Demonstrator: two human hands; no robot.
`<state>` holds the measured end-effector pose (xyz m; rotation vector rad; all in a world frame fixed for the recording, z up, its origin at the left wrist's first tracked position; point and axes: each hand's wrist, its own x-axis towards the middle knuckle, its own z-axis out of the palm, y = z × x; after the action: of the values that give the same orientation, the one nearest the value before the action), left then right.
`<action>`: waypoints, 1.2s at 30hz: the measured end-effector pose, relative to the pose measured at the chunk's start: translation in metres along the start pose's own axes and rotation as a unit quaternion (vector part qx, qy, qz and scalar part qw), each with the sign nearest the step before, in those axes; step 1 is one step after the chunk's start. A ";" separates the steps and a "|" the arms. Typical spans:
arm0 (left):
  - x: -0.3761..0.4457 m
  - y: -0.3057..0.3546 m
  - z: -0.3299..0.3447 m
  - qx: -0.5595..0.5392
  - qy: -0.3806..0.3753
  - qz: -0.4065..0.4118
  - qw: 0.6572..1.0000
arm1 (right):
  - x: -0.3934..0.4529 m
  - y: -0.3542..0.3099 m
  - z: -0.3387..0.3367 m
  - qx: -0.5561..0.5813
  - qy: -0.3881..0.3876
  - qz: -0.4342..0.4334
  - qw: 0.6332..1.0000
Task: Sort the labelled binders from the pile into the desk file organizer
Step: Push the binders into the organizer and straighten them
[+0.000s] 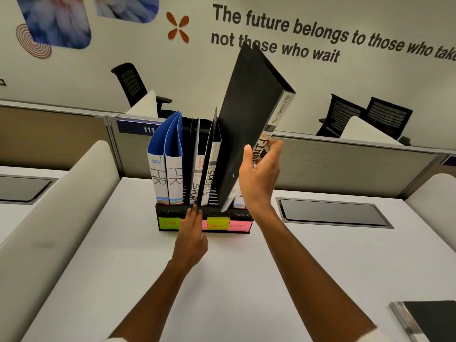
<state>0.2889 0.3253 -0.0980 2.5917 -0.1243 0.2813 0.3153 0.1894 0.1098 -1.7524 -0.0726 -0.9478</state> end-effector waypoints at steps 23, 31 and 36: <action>0.010 -0.017 0.002 0.059 -0.005 -0.012 0.998 | -0.018 0.047 0.073 0.028 -0.027 0.009 0.999; 0.011 -0.018 0.002 0.044 -0.007 -0.022 0.999 | -0.036 0.053 0.069 0.023 -0.025 0.042 0.999; 0.012 -0.018 0.000 0.051 -0.010 -0.021 0.998 | -0.037 0.050 0.066 0.014 -0.024 0.051 0.998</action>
<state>0.3037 0.3403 -0.1044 2.6962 -0.0646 0.2516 0.3510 0.2372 0.0417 -1.7359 -0.0266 -0.8274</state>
